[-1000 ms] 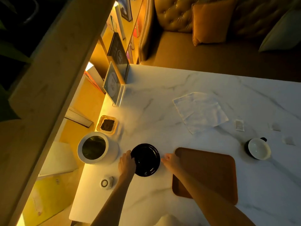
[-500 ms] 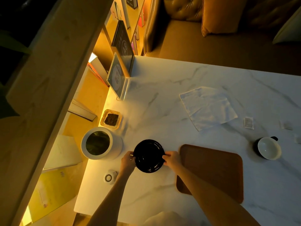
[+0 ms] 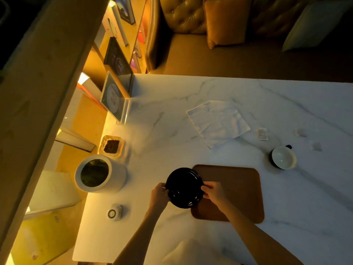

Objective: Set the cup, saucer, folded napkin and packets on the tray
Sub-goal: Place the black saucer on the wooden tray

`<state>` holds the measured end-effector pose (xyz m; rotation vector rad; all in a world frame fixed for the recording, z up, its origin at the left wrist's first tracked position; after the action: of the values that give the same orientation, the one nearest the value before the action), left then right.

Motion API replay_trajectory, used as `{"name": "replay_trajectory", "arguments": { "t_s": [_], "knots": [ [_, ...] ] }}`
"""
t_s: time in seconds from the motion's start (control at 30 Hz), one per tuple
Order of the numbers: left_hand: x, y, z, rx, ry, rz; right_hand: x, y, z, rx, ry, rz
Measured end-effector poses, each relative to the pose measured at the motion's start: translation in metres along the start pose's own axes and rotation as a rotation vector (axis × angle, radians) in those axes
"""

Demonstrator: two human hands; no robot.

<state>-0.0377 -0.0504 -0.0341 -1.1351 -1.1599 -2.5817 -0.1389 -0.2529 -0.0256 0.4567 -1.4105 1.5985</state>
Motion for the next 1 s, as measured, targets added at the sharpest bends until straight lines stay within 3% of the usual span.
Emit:
{"name": "replay_trajectory", "arguments": {
  "t_s": [0.2,0.43,1.0],
  "knots": [
    [0.013,0.022,-0.059,-0.03,-0.113,-0.011,0.01,0.04,0.06,-0.011,0.086,-0.063],
    [0.016,0.04,-0.1,-0.035,-0.095,0.023,0.002,0.057,0.098,0.138,0.116,-0.035],
    [0.014,0.033,-0.11,-0.118,-0.031,0.092,-0.013,0.072,0.091,0.122,0.115,-0.064]
  ]
}}
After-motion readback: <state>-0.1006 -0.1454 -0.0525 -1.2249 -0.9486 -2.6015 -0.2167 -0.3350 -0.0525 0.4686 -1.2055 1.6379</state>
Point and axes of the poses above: each hand's wrist, its own x-axis away from the middle knuckle, its own z-axis out of the back of the hand, y = z × x, the point moved 2 cm from there along -x, towards the middle knuckle, and after that the axes turned 3 degrees about x, right-handed, at the moved point
